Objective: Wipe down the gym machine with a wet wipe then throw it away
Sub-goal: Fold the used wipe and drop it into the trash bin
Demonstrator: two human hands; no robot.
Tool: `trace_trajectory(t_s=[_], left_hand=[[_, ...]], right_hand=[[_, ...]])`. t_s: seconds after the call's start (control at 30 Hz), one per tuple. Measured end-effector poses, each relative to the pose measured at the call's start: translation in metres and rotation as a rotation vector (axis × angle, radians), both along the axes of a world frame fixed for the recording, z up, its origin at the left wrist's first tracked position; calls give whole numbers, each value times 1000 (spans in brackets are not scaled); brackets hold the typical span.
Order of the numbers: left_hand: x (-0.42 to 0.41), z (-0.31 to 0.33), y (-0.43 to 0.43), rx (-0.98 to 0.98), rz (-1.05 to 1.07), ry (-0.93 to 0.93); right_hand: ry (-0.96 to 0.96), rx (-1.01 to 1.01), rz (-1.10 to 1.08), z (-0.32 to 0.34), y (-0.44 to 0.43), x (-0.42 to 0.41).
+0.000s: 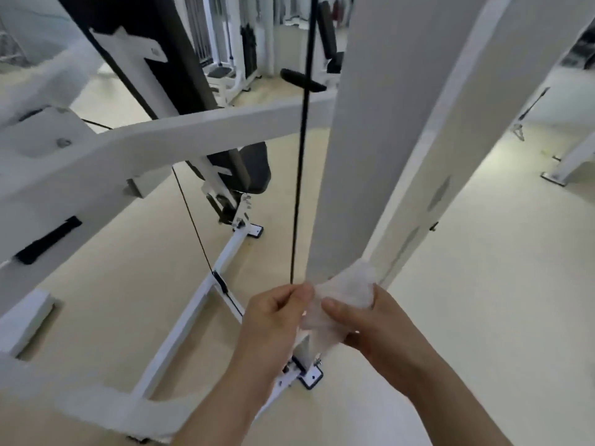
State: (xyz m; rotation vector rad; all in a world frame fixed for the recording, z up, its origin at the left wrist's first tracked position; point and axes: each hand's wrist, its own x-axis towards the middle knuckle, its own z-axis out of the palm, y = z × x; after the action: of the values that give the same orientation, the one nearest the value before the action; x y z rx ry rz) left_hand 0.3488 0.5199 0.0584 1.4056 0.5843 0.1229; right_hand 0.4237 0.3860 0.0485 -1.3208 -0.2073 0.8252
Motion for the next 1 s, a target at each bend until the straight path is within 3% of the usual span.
trace_trajectory(t_s=[0.13,0.33,0.47,0.57,0.67,0.8,0.9,1.0], left_hand=[[28,-7,-67,-139,15,51],[70,-18,-164,-85,-152,83],[93,-22,-215,63,-357,61],[106,-25,-246,147,-523,75],[124,-35,-277,202,-667,87],[145,-51,-321,-72,-887,279],[152,-59,-361,-15,-1148,358],[160,-65,-406,-31,-1231,339]], right_hand=[[-103,-23,-11,-6,-79,11],[-232,-243,-115,-18,-198,22],[-185,-114,-238,-13,-258,18],[-60,-22,-480,-20,-281,16],[-75,-77,-696,-34,-304,13],[-96,-202,-938,-46,-341,-2],[-130,-330,-1147,-51,-367,-12],[-61,-404,-1300,-60,-391,-16]])
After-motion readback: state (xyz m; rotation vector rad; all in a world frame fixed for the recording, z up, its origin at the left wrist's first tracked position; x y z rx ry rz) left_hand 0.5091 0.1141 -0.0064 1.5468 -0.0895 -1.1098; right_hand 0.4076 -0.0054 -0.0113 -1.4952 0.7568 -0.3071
